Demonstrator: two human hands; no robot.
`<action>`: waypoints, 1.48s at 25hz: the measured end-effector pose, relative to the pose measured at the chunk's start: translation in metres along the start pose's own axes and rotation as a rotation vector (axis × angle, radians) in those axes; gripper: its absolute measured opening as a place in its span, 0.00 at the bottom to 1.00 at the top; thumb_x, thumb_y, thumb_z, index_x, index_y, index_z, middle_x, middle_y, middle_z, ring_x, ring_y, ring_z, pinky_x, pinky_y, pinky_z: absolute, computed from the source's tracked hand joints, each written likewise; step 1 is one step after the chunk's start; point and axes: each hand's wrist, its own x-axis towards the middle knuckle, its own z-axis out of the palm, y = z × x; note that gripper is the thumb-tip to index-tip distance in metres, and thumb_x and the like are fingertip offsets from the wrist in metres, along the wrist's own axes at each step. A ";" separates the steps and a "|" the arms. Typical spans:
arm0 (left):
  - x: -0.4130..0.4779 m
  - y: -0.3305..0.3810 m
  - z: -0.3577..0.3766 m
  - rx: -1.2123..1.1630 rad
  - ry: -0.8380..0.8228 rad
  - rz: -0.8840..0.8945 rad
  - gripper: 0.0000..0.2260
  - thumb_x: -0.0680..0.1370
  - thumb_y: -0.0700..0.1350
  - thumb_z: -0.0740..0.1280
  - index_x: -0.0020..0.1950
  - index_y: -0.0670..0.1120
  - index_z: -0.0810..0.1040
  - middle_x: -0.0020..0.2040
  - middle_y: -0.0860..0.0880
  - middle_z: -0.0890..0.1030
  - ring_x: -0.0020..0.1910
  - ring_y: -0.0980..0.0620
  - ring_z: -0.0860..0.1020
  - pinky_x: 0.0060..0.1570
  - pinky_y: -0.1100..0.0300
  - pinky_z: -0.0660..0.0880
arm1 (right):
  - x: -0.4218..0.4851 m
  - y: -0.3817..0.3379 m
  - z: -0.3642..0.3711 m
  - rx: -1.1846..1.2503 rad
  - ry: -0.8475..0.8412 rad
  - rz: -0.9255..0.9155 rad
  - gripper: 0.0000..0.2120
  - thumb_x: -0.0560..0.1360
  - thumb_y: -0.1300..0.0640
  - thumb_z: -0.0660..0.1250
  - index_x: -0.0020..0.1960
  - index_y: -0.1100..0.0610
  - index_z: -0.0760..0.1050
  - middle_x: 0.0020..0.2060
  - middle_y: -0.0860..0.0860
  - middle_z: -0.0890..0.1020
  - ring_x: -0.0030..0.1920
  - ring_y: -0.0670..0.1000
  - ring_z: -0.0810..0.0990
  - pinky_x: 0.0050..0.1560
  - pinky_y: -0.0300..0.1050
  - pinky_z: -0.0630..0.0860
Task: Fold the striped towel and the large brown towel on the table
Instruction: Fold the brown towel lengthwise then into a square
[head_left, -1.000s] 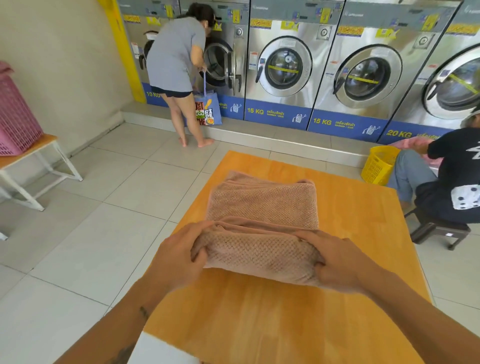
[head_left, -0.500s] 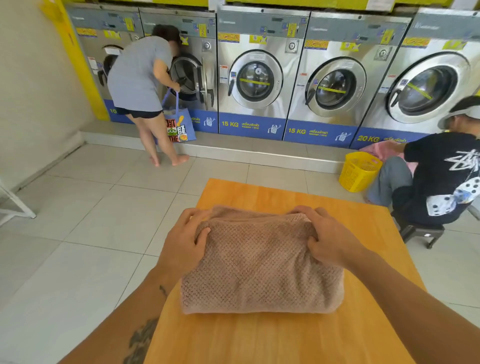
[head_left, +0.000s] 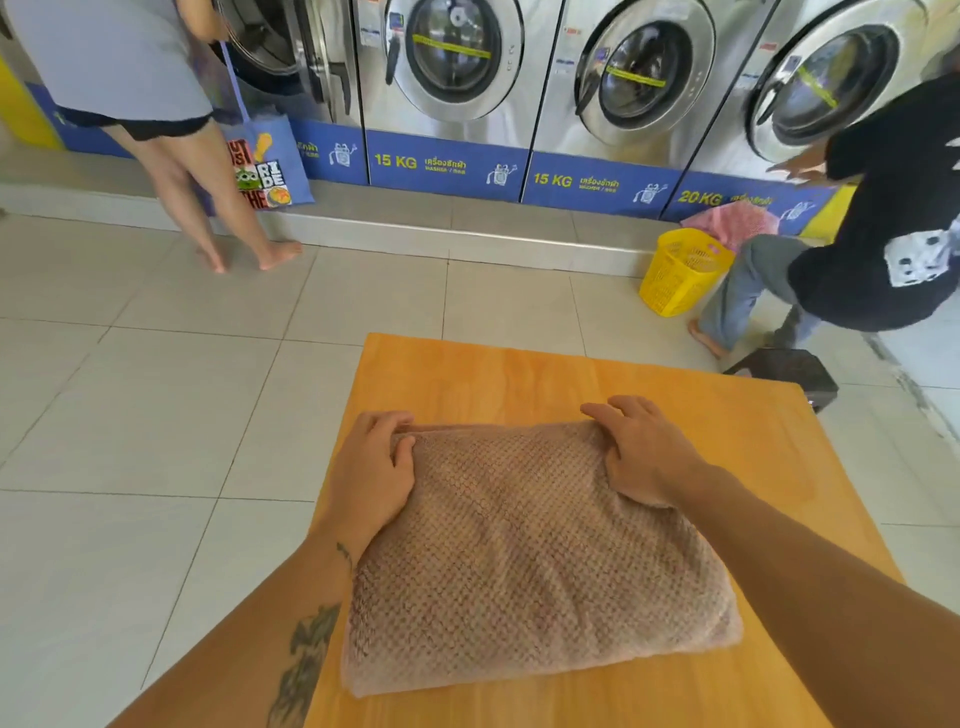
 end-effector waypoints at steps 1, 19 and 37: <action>0.000 -0.004 0.004 -0.003 0.019 0.025 0.14 0.82 0.45 0.62 0.67 0.49 0.76 0.62 0.52 0.75 0.57 0.53 0.75 0.54 0.61 0.69 | 0.004 0.000 0.007 0.031 -0.052 0.021 0.32 0.76 0.55 0.58 0.78 0.45 0.56 0.75 0.53 0.63 0.75 0.59 0.59 0.72 0.59 0.65; -0.127 0.080 -0.010 0.034 0.041 0.147 0.16 0.77 0.38 0.63 0.62 0.49 0.80 0.56 0.52 0.75 0.56 0.50 0.73 0.58 0.55 0.72 | -0.216 0.080 0.065 0.266 -0.329 0.614 0.33 0.74 0.47 0.56 0.77 0.43 0.49 0.65 0.50 0.77 0.60 0.57 0.76 0.68 0.62 0.62; -0.340 0.219 0.069 -0.541 -0.423 -0.354 0.40 0.80 0.38 0.67 0.78 0.68 0.48 0.79 0.57 0.57 0.62 0.55 0.70 0.49 0.64 0.75 | -0.320 0.122 0.085 1.444 -0.154 0.143 0.44 0.76 0.54 0.72 0.78 0.36 0.46 0.74 0.45 0.66 0.69 0.54 0.72 0.66 0.58 0.74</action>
